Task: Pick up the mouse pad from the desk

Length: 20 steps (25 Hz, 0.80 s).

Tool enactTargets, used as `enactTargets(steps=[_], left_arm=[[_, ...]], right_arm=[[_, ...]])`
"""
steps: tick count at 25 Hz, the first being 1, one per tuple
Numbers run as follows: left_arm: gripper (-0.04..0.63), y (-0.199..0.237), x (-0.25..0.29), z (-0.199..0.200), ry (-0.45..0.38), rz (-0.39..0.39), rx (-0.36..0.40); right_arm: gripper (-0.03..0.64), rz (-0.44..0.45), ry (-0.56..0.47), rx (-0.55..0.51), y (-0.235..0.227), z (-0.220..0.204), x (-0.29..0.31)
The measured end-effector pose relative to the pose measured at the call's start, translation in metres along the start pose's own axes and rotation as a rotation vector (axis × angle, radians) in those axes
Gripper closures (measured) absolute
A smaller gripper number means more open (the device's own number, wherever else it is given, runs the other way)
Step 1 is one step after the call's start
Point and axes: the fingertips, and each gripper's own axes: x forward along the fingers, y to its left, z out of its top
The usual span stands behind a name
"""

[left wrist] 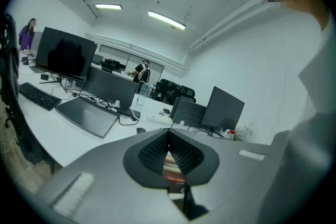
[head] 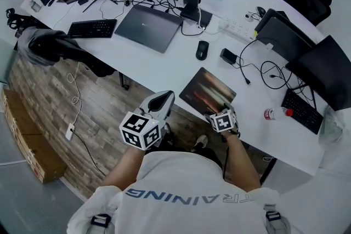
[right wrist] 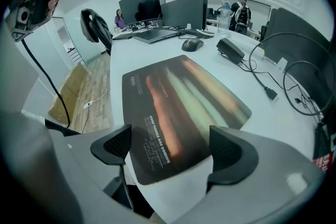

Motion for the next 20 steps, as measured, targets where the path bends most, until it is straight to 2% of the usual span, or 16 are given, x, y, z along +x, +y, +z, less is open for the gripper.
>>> enactTargets(steps=[9, 12, 15, 20], left_arm=[[0.595, 0.000, -0.002, 0.000, -0.001, -0.009, -0.014], [0.595, -0.001, -0.002, 0.000, -0.004, -0.011, -0.011], [0.595, -0.003, -0.002, 0.001, -0.006, -0.014, -0.009], [0.595, -0.004, -0.003, 0.003, -0.013, -0.015, -0.008]], right_arm=[[0.176, -0.008, -0.004, 0.016, -0.001, 0.000, -0.002], [0.261, -0.015, -0.007, 0.033, -0.003, -0.001, -0.003], [0.302, -0.014, -0.004, 0.039, -0.005, -0.001, -0.005], [0.484, -0.012, -0.029, 0.066, -0.008, 0.003, -0.015]])
